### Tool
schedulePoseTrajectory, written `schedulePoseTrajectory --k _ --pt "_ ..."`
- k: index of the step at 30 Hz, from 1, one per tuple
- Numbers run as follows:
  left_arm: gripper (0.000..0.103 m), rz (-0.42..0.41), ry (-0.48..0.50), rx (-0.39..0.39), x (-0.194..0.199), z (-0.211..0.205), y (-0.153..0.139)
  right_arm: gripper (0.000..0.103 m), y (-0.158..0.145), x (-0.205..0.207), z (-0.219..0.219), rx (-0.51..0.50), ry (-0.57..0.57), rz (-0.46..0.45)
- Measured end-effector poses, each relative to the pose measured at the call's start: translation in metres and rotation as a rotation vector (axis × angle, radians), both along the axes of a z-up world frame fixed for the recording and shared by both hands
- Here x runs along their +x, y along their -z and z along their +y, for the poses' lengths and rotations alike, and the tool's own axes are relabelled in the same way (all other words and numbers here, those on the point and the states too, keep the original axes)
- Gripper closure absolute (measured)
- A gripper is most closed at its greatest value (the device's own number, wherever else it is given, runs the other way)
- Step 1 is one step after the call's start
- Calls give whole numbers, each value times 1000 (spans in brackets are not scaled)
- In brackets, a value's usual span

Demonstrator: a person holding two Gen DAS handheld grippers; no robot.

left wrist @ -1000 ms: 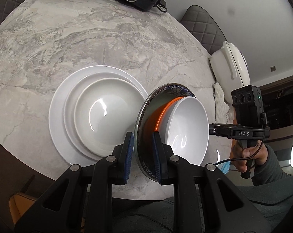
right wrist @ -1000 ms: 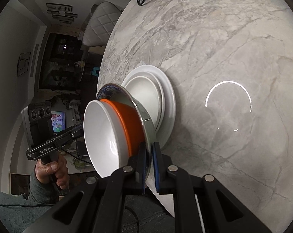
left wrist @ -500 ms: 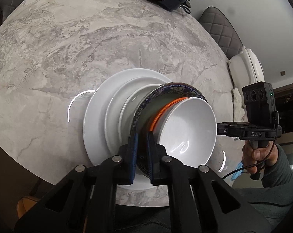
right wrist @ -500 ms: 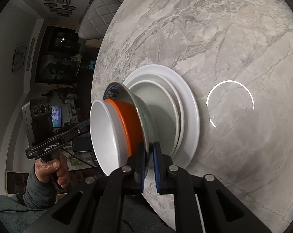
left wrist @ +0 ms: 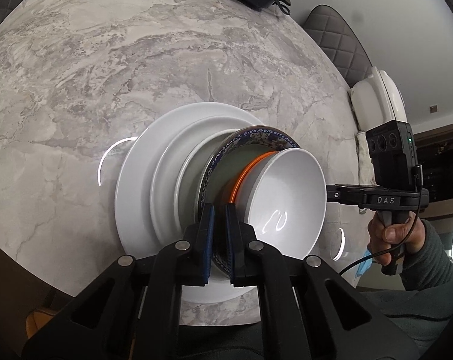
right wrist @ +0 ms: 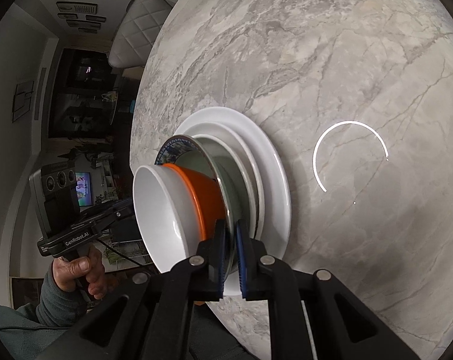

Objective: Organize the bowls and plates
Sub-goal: 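Carry the nested bowls onto the white plate stack and lower them, then open both grippers and pull them back from the stack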

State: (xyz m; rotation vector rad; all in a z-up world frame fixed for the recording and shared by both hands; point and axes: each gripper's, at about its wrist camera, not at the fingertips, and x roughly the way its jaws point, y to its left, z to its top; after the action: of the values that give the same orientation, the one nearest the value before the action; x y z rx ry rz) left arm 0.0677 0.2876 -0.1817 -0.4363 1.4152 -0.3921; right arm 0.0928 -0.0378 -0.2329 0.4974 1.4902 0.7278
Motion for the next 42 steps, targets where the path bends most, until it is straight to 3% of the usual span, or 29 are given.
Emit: schedulePoseTrajectory --k 9,12,13,14,16,22,24,27,30,32,33,36,37,40,42 --pt "94 -6 -44 -17 3 5 0 92 3 0 5 -33 -8 -19" --pt "82 -32 -107 -44 -1 16 -7 83 0 -2 3 -59 2 -34" --pt "52 -48 -133 -57 -2 21 -11 76 -2 -2 1 -65 14 -41" --pt "16 -68 -160 -74 -3 27 -15 70 -4 -3 -2 -66 30 -50" --pt "2 -130 -226 -115 -9 38 -27 43 -12 -7 -12 -60 68 -73" --pt "1 -210 -290 -116 -17 50 -57 17 -52 -30 -43 -59 186 -213" --pt "1 -236 -300 -85 -26 43 -71 17 -62 -39 -50 -66 205 -258" --pt "1 -301 -303 54 -49 18 -100 17 -73 -55 -53 -110 197 -329" --pt "1 -367 -306 251 -74 -24 -129 17 -86 -72 -54 -150 162 -420" --pt "1 -403 -348 333 -95 -49 -145 17 -94 -85 -59 -160 158 -470" --pt "1 -405 -374 363 -105 -61 -151 17 -99 -92 -63 -159 154 -499" --pt "1 -289 -454 527 -134 -96 -157 17 -116 -115 -77 -173 151 -594" --pt "1 -256 -483 547 -144 -106 -156 16 -121 -123 -82 -167 150 -616" --pt "2 -197 -423 451 -164 -140 -150 15 -134 -143 -91 -184 139 -674" --pt "3 -232 -350 446 -175 -168 -153 14 -139 -153 -95 -215 136 -687"
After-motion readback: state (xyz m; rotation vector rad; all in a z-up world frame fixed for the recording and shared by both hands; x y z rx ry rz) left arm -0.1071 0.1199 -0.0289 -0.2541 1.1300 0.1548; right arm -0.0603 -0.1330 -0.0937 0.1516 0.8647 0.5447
